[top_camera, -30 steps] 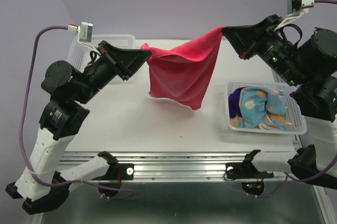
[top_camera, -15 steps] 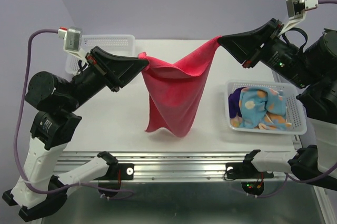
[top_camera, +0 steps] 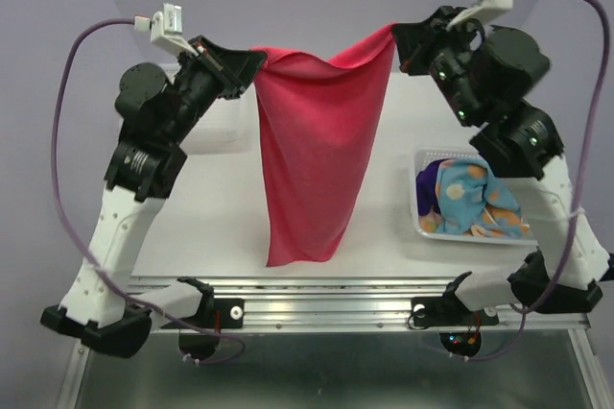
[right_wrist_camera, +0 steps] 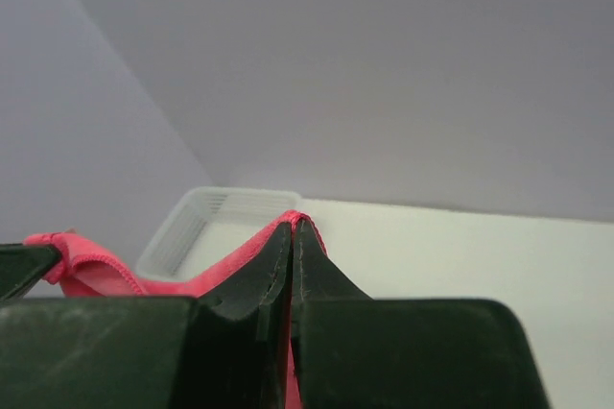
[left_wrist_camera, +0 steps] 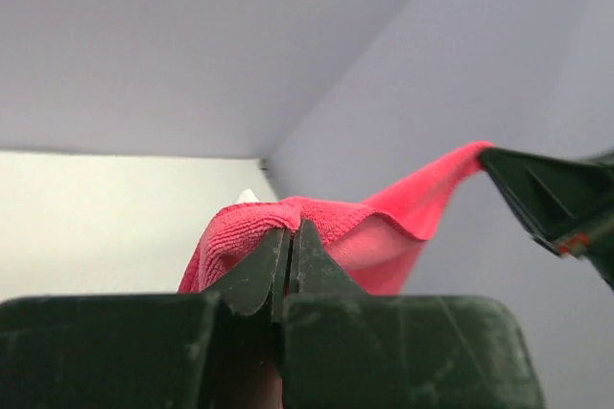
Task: Fold and stack the towels
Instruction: Flatten out the crumpled towel
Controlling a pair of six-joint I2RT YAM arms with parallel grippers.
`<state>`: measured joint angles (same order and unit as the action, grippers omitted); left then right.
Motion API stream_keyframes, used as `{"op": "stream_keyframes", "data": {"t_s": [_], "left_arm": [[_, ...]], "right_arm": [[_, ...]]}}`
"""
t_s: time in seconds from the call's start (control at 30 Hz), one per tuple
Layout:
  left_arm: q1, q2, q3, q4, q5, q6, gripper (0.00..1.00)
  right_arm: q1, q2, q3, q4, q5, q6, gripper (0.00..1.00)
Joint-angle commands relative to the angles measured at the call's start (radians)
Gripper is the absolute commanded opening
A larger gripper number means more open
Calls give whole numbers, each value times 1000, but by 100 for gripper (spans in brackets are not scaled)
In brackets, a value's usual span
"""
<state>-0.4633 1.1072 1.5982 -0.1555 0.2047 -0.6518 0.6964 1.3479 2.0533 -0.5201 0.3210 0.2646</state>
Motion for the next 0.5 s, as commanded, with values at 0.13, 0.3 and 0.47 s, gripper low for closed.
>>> {"op": "stream_keyframes", "data": {"t_s": [0.13,0.3,0.47], "left_arm": [[276,351,72,203,280,-22,0],[290,483,270,237,436,-31,0],[290,402,227,281,455,-37,0]], "right_arm": [[-210,333,34,265,46,-97,1],[-236,375,135,373,-40,-159,1],[-238,305,159,351,-97,-145,1]]}}
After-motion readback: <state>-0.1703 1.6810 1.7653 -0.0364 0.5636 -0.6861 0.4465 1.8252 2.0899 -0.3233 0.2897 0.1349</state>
